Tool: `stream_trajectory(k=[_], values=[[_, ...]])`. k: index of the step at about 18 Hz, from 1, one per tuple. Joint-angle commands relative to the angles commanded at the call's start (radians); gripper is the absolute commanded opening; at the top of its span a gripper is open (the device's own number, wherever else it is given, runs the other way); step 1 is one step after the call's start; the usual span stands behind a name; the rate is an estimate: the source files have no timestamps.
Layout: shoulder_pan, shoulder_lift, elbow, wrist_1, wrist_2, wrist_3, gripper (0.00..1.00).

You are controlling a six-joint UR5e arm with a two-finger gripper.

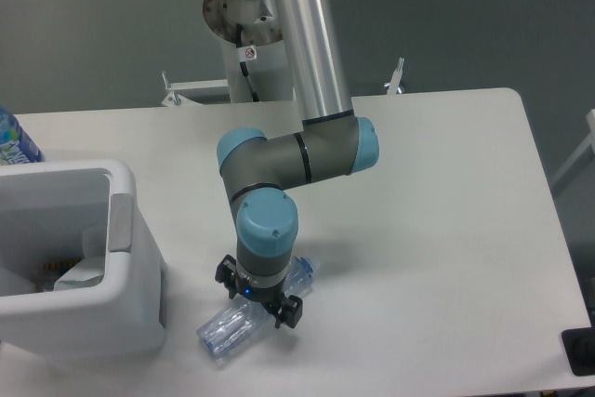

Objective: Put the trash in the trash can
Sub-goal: 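Close the gripper around the middle of the water bottle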

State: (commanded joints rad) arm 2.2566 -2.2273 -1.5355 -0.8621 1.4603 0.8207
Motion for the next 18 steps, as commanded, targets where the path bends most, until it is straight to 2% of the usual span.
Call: stream_trajectory(k=[9, 10, 16, 18], values=[[-0.012, -0.012, 0.009, 0.005, 0.005, 0.000, 0.99], [-0.014, -0.012, 0.008, 0.005, 0.008, -0.003, 0.93], [-0.014, -0.009, 0.008, 0.005, 0.015, -0.011, 0.81], [-0.014, -0.009, 0.008, 0.005, 0.017, -0.011, 0.80]])
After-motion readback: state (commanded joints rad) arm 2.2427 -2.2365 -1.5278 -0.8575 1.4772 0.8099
